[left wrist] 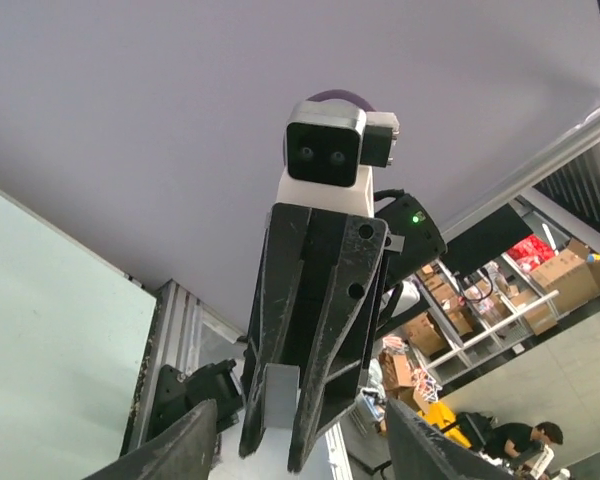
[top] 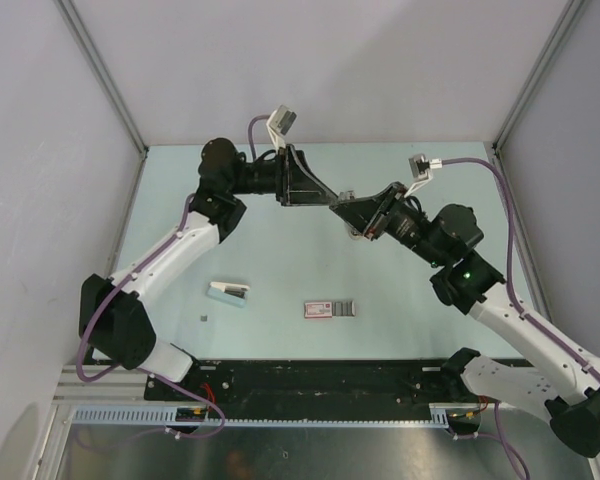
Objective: Unload the staples from the stapler
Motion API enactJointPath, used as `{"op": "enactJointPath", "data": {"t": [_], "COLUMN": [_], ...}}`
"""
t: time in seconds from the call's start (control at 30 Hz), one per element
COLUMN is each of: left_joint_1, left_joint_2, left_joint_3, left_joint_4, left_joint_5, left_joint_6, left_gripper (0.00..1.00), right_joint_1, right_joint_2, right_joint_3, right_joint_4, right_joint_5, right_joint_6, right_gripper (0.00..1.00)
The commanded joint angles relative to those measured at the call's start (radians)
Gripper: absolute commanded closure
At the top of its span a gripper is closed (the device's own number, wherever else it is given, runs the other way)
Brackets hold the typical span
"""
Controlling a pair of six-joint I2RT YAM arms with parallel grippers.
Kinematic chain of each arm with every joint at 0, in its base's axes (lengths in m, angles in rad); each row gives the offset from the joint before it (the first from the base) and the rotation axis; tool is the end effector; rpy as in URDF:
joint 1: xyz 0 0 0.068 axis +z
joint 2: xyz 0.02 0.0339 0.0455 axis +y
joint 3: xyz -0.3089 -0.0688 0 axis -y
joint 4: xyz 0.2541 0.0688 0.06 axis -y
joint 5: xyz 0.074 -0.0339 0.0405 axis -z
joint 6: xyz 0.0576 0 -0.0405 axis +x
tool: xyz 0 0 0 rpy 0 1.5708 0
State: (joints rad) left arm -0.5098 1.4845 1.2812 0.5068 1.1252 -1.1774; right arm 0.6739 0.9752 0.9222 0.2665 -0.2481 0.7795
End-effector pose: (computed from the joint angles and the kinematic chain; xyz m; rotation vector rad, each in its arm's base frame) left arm 0.2790 -0.2155 0.4582 0.6704 1.7007 -1.9920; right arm 0.1713 0.1549 0.4432 -0.1514 1.4999 1.3663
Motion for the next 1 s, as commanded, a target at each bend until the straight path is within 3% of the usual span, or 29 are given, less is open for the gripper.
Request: {"op": "enactJointPath", "data": {"t": [0.0, 0.13, 0.3, 0.43, 0.57, 0.7, 0.97], "left_joint_1": [0.033, 0.074, 0.059, 0.026, 0.005, -0.023, -0.031], "left_joint_2": [-0.041, -0.054, -0.057, -0.007, 0.044, 0.077, 0.089], "left_joint_3": [0.015, 0.035, 0.139, 0.161, 0.089, 0.018, -0.043], "left_joint_4": [-0.026, -0.241, -0.77, -0.992, -1.05, -1.056, -1.056], "left_joint_5": [0.021, -0.019, -0.304, -0.489, -0.613, -0.73, -0.771], "left_joint_6": [0.071, 0.258, 0.716, 0.955, 1.108, 1.226, 1.314], "left_gripper": [0.27, 0.27, 0.28, 0.28, 0.28, 0.29, 0.3], "right_joint_1": [-0.007, -0.01, -0.004, 0.009, 0.084, 0.198, 0.307], "right_joint_2": [-0.061, -0.084, -0.063, 0.002, 0.08, 0.145, 0.235], "right_joint_3": [0.033, 0.033, 0.027, 0.024, 0.003, -0.028, -0.078], "right_joint_4": [-0.135, -0.316, -0.553, -0.746, -0.872, -0.893, -0.877], "right_joint_5": [0.019, 0.03, 0.018, 0.072, 0.208, 0.33, 0.4], "right_joint_6": [-0.073, -0.118, -0.163, -0.171, -0.13, -0.048, 0.054], "right_gripper": [0.83, 0.83, 0.84, 0.91, 0.97, 0.96, 0.97]}}
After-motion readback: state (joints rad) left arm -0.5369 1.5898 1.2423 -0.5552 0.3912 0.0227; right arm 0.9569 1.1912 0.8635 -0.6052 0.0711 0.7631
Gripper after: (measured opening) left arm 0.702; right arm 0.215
